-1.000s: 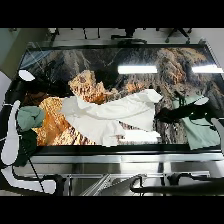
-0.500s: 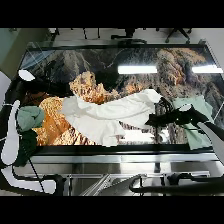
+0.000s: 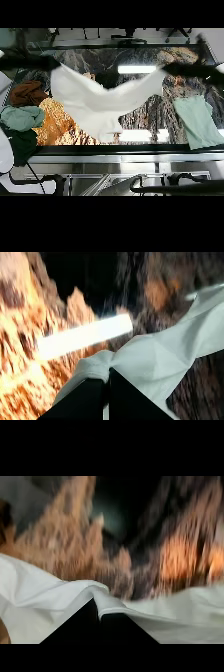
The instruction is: Fold the shirts.
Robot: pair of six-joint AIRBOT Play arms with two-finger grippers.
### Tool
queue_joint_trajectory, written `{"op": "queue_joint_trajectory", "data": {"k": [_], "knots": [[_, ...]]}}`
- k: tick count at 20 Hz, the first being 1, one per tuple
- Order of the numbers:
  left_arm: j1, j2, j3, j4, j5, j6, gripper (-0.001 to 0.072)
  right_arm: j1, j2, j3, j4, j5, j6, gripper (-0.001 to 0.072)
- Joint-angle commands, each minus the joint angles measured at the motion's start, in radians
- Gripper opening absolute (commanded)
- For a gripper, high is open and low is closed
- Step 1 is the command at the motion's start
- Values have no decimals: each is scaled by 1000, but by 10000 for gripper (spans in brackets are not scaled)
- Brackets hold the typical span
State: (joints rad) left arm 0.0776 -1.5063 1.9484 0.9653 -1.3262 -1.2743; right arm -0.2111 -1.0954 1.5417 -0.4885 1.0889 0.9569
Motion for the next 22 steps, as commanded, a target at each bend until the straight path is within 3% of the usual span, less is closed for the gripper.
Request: {"op": "queue_joint_trajectory", "data": {"k": [1,3,6,8,11,14,16,17,22], "knots": [[39,134,276,0,39,-63,12,-122,55,397,59,37,54,24],[93,301,214,1,123,-61,12,-211,108,545,59,35,79,24],[215,602,13,3,235,-29,12,-333,232,568,32,16,96,24],[319,742,-31,4,269,7,12,-385,294,568,16,25,106,24],[462,804,12,2,225,35,12,-390,337,566,11,69,106,24],[445,715,61,-122,126,73,12,-390,317,476,120,177,77,24],[359,601,63,-283,50,126,12,-385,283,329,300,251,3,24],[290,536,63,-291,24,126,12,-367,261,248,338,263,-26,24],[3,106,63,48,-55,28,12,-178,84,-117,163,45,-138,23]]}}
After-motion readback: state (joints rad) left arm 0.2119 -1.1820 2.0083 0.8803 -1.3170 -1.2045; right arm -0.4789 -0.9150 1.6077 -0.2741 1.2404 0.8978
